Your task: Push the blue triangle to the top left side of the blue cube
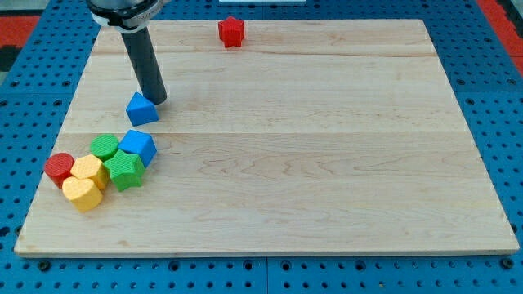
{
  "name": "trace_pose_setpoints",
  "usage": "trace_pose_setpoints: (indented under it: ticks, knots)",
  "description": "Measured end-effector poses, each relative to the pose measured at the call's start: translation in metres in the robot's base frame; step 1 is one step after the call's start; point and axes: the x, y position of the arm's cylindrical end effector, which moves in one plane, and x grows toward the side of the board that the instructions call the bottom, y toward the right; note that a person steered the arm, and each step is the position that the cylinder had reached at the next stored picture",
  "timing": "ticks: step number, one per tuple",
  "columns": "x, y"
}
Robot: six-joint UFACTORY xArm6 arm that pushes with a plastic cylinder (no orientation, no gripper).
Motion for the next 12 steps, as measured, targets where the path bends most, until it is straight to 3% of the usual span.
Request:
trace_pose_setpoints:
  ticks: [3,4,6,7,9,10,11,12]
  knots:
    - [0.021,-0.022]
    - [-0.003,-0.015]
    - [-0.006,-0.044]
    - [0.006,-0.014]
    - [0.014,-0.02]
    - [-0.007,-0.018]
    - [-0.003,-0.042]
    - [0.032,-0.031]
